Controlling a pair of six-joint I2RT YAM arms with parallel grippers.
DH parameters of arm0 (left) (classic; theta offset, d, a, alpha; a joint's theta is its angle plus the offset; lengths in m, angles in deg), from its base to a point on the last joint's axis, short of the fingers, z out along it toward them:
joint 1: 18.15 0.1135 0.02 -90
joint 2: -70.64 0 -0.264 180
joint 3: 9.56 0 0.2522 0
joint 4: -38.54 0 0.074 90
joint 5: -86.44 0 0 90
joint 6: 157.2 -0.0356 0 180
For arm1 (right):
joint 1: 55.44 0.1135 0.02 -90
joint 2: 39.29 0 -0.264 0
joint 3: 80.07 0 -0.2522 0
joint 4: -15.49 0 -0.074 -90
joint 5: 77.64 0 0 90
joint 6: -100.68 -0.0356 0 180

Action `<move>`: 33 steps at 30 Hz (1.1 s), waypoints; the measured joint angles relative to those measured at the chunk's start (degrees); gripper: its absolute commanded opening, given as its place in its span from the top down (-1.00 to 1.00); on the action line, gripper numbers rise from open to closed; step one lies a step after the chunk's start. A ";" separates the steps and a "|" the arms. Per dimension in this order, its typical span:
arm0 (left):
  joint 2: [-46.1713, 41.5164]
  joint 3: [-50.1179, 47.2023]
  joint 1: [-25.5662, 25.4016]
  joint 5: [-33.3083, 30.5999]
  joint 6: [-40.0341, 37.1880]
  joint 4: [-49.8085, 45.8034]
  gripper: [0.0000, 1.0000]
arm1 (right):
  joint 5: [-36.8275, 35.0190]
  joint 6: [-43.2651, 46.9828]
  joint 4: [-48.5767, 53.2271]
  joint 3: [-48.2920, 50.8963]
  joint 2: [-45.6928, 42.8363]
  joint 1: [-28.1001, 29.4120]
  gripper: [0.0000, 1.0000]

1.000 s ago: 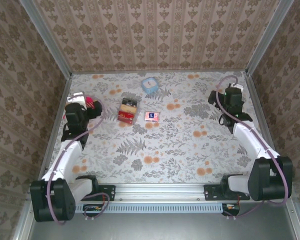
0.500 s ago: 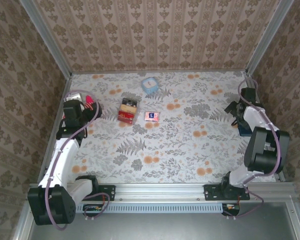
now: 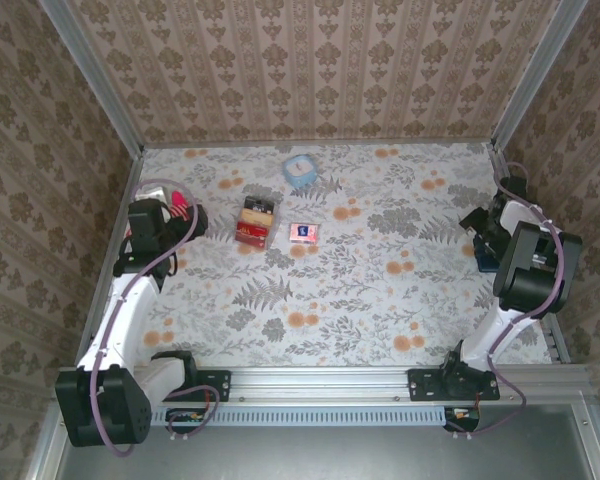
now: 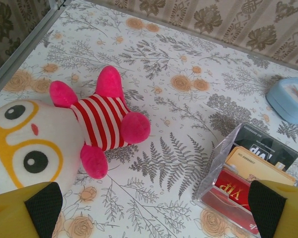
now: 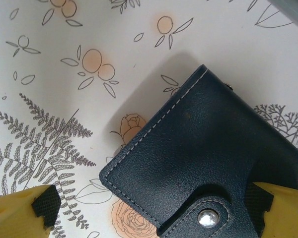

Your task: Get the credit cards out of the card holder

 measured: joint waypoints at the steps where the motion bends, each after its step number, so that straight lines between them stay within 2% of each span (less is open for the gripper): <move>1: 0.20 0.11 -0.02 0.13 0.22 -0.07 -1.00 | 0.48 0.11 0.07 -0.07 0.00 0.11 -0.98; 12: 2.45 0.85 -2.27 -0.13 1.46 -3.10 -1.00 | 4.76 1.57 0.44 3.93 -3.61 5.68 -0.98; 20: 3.50 1.53 -4.28 -1.03 1.46 -3.80 -1.00 | 6.23 1.31 3.48 7.13 -7.43 15.43 -0.99; 25: 3.50 1.81 -4.57 -1.38 1.46 -4.46 -1.00 | 3.19 1.25 4.59 7.10 -8.70 13.64 -0.97; 33: 3.52 1.81 -6.25 -0.04 1.46 -5.16 -1.00 | 1.14 1.33 5.07 3.58 -4.85 9.05 -0.68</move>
